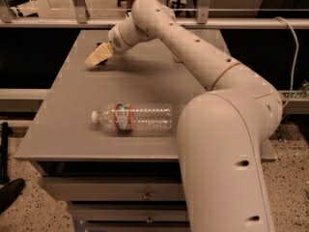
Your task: Move rxbar chocolate near water bottle
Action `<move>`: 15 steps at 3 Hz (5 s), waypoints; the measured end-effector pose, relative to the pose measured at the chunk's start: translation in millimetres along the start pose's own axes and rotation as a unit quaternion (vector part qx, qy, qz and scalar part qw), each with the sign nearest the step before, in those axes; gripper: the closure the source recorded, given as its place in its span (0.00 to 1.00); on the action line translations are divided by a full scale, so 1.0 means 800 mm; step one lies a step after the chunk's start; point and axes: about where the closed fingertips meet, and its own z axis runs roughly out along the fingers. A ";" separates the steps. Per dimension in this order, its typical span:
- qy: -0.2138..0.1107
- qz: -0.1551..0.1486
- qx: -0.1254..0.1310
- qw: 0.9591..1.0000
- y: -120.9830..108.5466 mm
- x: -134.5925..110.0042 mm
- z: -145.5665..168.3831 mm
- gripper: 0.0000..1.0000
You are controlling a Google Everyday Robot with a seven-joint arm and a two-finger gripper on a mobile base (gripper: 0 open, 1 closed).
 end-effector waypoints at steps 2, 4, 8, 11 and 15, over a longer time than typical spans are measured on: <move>0.002 0.017 -0.008 1.000 0.001 0.008 0.017 0.56; 0.002 0.018 -0.008 1.000 0.001 0.006 0.015 1.00; 0.002 0.018 -0.007 1.000 0.001 0.005 0.014 0.84; 0.003 0.014 -0.008 1.000 0.002 0.005 0.004 0.07; 0.021 -0.111 -0.015 0.993 0.047 0.047 -0.275 0.09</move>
Offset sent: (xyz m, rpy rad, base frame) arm 0.0052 0.0007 -0.0126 0.0193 0.0404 -0.0217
